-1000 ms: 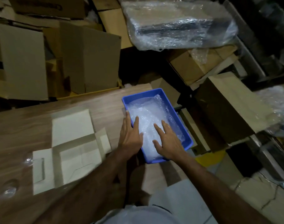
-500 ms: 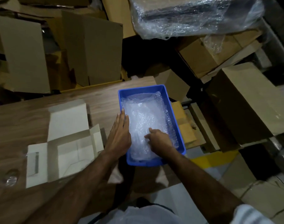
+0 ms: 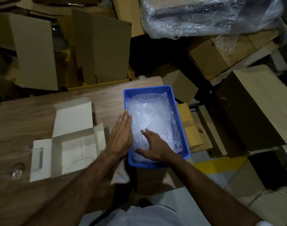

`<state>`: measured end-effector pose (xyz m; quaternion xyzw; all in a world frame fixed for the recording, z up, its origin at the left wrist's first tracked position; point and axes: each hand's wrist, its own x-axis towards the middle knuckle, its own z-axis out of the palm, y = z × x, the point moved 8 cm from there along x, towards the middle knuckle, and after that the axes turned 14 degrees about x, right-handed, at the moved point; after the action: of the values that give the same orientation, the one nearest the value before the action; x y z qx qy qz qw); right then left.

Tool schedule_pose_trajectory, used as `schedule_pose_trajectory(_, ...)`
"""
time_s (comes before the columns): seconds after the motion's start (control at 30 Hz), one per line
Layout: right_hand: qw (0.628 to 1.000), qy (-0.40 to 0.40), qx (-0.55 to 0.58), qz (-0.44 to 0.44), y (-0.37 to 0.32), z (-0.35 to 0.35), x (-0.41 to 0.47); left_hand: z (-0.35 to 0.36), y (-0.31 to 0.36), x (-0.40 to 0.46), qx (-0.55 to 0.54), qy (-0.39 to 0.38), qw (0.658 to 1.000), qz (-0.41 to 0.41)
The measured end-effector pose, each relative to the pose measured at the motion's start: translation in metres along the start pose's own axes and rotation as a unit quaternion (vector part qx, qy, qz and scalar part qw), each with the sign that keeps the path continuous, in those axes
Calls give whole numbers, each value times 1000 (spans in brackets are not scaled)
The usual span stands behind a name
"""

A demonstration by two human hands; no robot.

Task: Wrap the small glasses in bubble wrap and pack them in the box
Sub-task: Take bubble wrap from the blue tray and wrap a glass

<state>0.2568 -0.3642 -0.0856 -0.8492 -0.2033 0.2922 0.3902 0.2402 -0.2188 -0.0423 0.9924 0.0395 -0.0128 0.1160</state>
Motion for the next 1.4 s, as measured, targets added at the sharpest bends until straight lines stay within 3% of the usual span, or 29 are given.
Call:
schedule_pose_trajectory(0.1,999,-9,-50,-6,3,8,11,-1,0,-3,-5,1,1000,4)
schedule_pose_trajectory(0.33,992,108,22,-65,-1,-18,-5,-3,-2,-8,-11,-26,1000,5)
schedule_pose_trajectory(0.6,995,52,55,-67,0,-41,-27,-3,-4,-12,-22,-51,998,21)
schedule_pose_trajectory(0.73,997,20,27,-67,-15,-39,-37,-2,-5,-12,-30,-57,998,29)
schedule_pose_trajectory(0.9,986,91,-109,-88,-44,-45,-43,1,-7,-13,-39,-60,997,23)
schedule_pose_trajectory(1.03,970,176,-133,-106,-52,-52,-47,-11,-3,-17,-84,-32,996,9)
schedule_pose_trajectory(1.1,964,205,-131,-104,-61,-60,-52,-32,5,-20,-93,27,995,12)
schedule_pose_trajectory(1.17,957,229,-125,-128,-76,-69,-60,-53,13,-18,-88,84,992,34)
schedule_pose_trajectory(1.4,910,302,-123,-256,-139,-93,-94,-124,30,11,-130,162,971,122)
